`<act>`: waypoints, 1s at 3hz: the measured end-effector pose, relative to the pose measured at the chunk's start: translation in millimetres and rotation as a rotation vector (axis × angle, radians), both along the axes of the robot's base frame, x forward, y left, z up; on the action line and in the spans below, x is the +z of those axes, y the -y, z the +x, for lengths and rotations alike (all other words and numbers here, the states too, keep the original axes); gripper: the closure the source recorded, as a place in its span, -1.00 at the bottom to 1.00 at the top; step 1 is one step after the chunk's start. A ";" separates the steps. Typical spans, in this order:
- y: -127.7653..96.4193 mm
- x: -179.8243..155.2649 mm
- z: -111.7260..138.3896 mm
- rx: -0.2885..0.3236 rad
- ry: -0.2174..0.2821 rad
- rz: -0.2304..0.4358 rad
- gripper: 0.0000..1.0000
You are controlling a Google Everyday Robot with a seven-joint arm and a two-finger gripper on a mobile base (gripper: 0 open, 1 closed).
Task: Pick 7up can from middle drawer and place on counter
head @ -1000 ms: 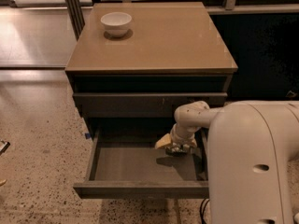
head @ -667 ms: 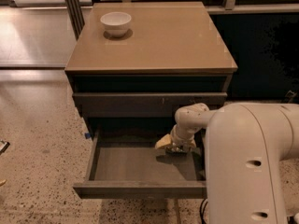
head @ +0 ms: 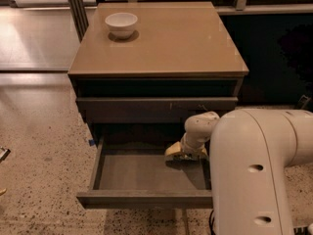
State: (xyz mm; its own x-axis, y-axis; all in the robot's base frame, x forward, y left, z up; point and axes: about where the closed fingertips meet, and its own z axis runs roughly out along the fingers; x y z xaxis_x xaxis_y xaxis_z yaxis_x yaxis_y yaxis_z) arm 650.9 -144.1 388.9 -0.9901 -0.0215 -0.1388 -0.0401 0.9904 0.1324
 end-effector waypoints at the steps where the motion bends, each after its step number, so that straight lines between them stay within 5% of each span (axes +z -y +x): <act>1: -0.7 -1.1 3.7 -0.028 0.017 0.003 -1.00; 3: -8.7 -11.8 8.5 -0.072 0.022 0.009 -1.00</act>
Offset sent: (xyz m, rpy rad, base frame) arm 0.0133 0.0104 -0.0037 0.0218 -0.0424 -0.0828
